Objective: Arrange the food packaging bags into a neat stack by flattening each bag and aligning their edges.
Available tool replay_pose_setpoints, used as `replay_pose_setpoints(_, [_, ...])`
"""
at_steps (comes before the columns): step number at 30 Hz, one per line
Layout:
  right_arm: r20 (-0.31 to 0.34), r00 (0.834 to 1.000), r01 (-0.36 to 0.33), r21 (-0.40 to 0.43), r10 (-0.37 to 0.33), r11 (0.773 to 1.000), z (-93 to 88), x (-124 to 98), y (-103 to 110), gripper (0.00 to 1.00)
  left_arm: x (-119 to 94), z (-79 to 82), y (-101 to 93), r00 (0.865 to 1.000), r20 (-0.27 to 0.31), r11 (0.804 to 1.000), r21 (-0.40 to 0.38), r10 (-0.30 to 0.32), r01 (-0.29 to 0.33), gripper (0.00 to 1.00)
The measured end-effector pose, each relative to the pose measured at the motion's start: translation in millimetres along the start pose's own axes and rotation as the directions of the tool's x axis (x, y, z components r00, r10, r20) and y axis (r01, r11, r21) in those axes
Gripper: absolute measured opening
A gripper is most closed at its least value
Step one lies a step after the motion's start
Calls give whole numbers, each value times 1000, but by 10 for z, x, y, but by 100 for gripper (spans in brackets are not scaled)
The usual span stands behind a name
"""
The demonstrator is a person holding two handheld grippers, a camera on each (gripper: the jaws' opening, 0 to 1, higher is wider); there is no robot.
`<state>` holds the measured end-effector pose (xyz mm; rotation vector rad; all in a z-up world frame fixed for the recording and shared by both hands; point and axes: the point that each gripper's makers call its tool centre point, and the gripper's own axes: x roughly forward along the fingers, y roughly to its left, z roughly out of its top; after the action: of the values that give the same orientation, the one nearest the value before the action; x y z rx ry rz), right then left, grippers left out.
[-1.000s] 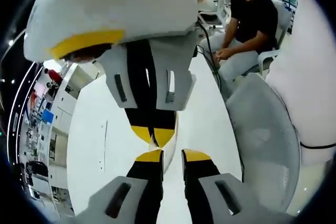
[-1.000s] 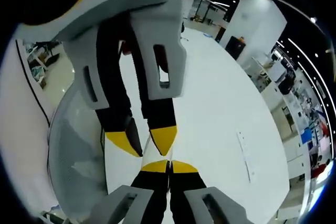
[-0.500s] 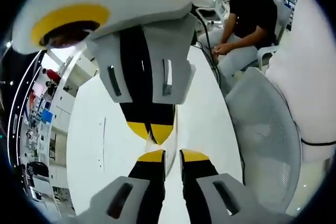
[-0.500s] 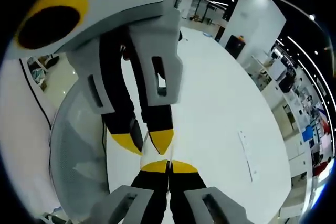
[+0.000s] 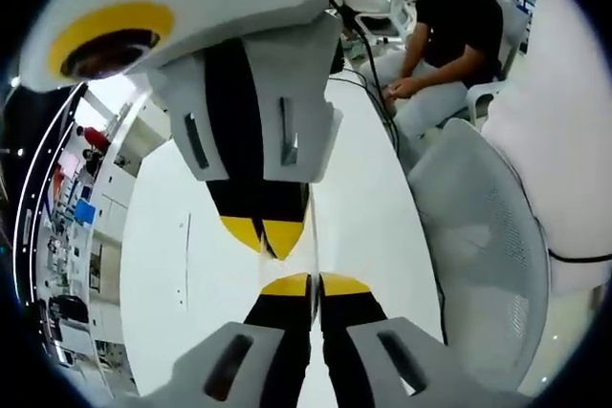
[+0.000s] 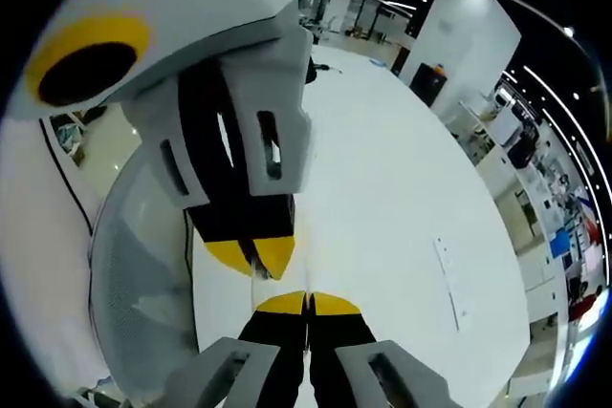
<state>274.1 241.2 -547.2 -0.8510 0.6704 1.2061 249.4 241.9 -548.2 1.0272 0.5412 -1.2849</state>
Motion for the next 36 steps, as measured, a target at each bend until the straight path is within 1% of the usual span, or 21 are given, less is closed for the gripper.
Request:
replay_pose_setpoints(10, [-4,1000,10,5,-10,1000,-15,24,-37,0,3,5,-55,1000,4,1000,-13,-15,15,0])
replay_pose_setpoints(22, [-10,999,45,25,-44,999,-31,29,-100,0,39,14,-179,999,8,998,-41,-42,43,0])
replay_pose_setpoints(36, [-11,996,93,53,-92,994,-58,30,-198,0,127,-26,-342,998,37,995,-83,-47,50,0])
